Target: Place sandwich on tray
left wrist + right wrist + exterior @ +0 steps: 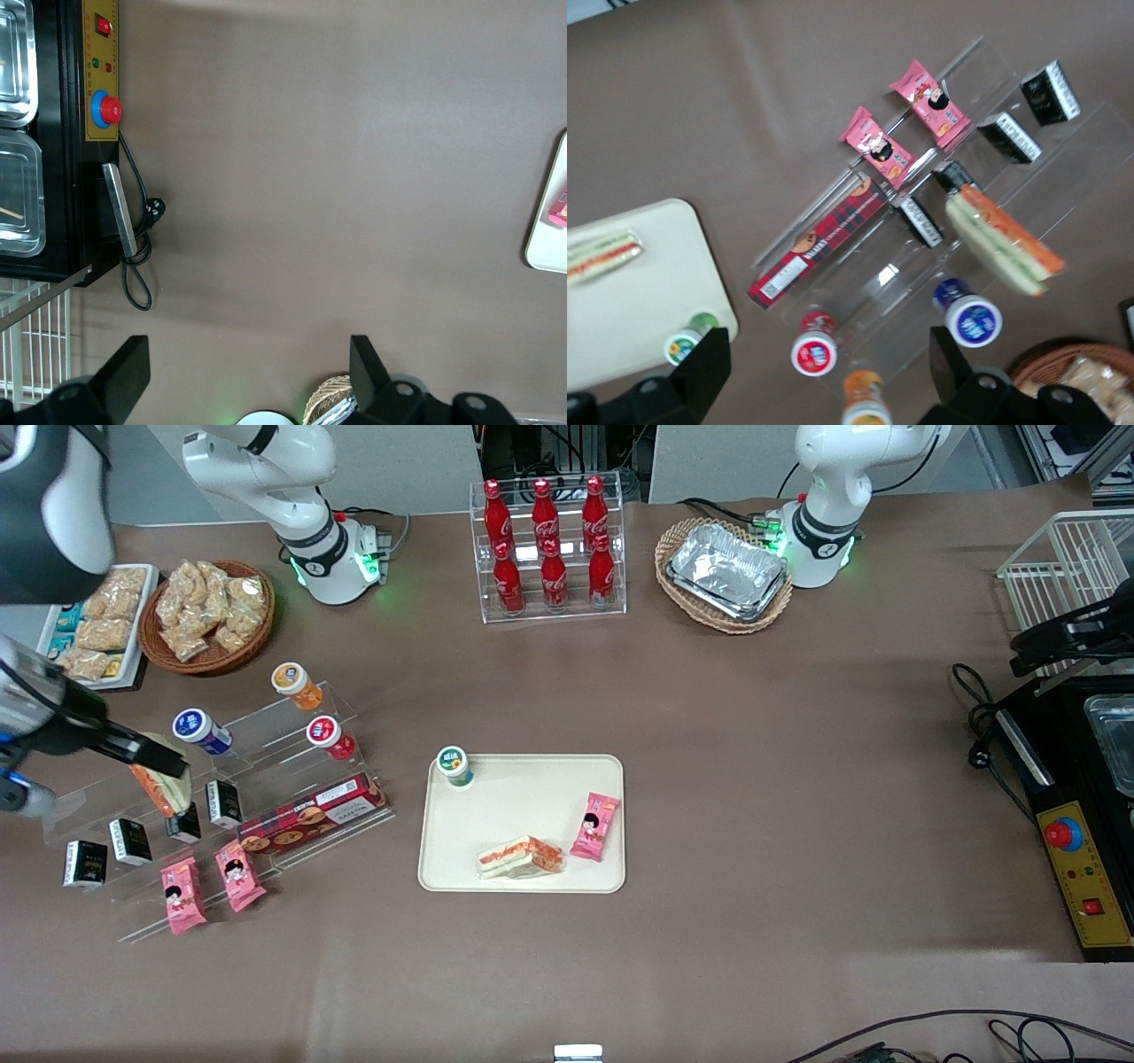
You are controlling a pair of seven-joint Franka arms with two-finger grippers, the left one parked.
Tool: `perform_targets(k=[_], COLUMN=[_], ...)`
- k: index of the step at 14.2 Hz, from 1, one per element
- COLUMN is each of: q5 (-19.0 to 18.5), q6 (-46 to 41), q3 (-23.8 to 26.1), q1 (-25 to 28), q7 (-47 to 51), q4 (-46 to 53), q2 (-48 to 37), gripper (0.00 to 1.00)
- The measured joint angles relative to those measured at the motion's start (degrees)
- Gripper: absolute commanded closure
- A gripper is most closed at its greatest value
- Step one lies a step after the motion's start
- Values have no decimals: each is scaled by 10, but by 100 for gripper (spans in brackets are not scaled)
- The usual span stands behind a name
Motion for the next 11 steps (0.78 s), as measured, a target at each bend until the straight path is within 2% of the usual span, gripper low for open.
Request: perform_targets(k=[7,11], q5=[-1,-1], q6=[-1,-1], q3=[0,0], q1=[-61,-96], q7=[-220,-270], q4=[-23,-58], q2=[-41,-80], gripper=[0,0])
